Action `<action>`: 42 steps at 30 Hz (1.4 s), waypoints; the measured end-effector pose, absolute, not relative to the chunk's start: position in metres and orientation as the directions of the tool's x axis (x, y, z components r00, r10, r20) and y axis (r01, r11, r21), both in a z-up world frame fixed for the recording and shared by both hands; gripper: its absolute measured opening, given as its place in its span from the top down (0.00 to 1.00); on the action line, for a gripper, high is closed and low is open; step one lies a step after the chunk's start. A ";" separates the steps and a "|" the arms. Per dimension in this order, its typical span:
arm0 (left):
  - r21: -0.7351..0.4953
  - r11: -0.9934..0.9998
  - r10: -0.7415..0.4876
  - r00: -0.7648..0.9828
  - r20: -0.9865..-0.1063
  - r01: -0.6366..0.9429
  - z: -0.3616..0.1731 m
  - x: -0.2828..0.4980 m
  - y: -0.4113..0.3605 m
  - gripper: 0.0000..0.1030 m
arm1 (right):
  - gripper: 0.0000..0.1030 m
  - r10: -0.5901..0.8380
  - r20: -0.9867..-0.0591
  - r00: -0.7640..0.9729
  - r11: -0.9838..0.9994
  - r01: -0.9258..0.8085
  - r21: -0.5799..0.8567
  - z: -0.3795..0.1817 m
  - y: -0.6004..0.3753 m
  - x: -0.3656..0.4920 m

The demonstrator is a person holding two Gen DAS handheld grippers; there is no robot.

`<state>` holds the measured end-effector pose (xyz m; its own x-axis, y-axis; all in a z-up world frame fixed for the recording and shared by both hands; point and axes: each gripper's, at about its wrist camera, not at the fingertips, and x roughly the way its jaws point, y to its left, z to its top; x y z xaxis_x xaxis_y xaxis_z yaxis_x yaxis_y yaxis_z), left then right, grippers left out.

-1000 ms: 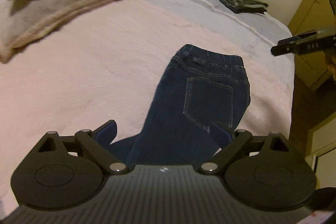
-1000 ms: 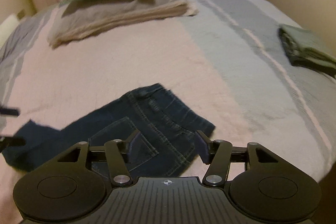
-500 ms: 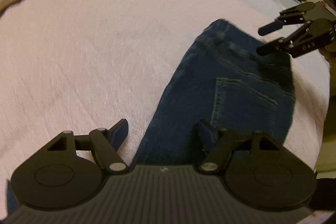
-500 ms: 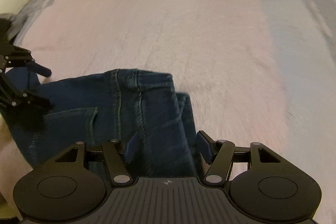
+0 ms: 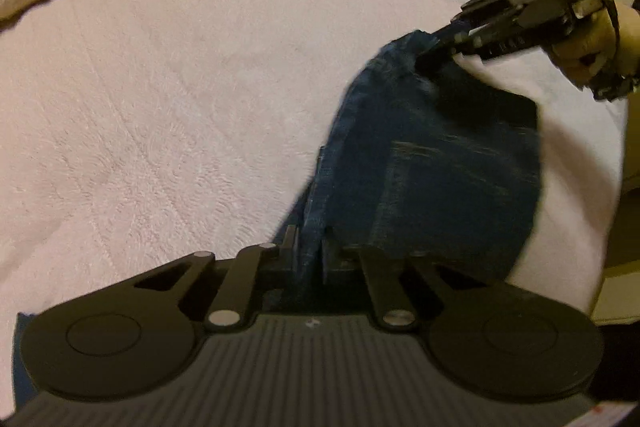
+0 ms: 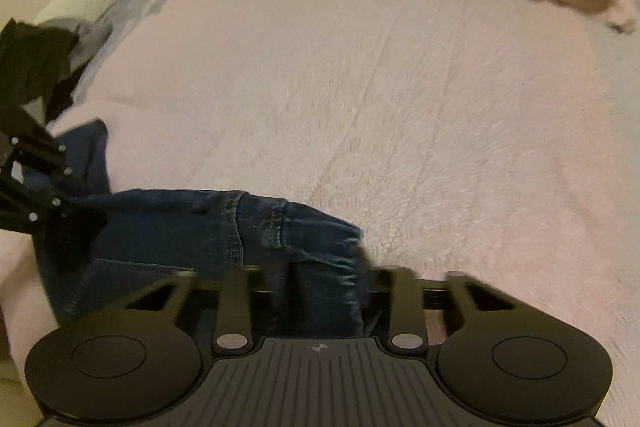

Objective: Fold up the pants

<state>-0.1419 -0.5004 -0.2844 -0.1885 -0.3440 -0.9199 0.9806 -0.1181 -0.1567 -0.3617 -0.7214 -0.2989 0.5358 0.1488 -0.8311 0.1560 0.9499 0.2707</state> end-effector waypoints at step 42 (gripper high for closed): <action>-0.346 -0.408 -0.178 -0.445 -0.878 0.845 -0.353 -0.196 -0.642 0.31 | 0.46 -0.015 -0.645 0.764 0.162 0.638 0.753 -0.367 -0.573 -0.624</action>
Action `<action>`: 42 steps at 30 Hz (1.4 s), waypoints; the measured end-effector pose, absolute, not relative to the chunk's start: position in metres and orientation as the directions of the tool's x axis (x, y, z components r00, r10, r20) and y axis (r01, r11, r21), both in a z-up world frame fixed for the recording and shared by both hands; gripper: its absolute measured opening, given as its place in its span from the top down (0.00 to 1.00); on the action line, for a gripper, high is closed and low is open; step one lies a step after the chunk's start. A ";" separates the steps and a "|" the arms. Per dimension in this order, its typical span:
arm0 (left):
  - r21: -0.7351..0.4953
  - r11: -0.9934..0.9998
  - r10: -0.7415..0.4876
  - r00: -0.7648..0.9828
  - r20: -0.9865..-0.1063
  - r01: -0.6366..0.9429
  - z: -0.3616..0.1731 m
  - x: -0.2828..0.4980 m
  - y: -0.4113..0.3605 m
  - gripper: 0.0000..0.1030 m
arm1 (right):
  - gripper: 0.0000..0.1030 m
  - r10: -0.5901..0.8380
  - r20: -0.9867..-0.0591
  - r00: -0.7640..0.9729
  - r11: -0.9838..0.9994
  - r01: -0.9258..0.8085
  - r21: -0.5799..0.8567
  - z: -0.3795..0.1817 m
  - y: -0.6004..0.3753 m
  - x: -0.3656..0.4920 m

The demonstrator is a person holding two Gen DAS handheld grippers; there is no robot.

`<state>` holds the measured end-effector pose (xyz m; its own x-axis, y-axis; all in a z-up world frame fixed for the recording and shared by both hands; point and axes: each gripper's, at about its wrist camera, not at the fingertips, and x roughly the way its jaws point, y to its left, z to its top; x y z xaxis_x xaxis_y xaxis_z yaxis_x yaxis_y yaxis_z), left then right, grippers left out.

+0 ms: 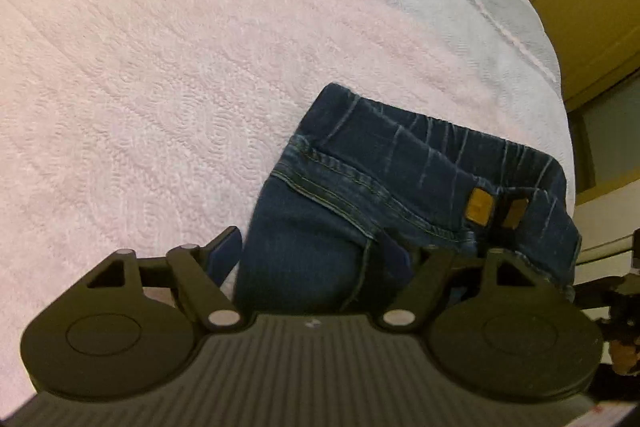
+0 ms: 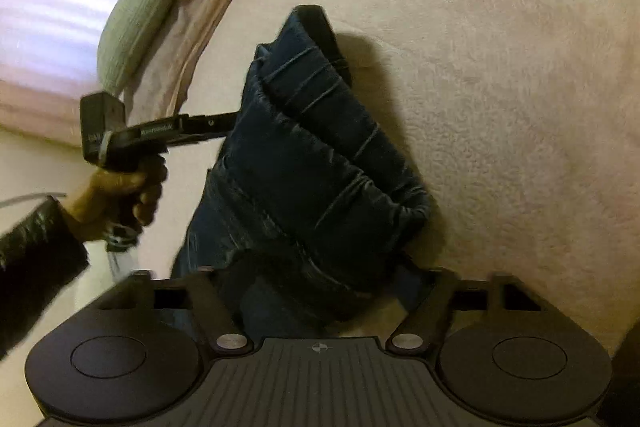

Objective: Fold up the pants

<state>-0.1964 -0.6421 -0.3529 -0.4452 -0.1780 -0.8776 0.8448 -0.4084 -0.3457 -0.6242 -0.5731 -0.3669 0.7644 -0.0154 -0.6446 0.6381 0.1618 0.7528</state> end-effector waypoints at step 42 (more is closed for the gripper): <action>0.283 -0.346 -0.932 -0.292 -0.215 0.894 0.300 -0.032 -0.514 1.00 | 0.96 -0.298 -0.002 0.955 0.833 0.261 0.488 0.150 -0.504 -0.526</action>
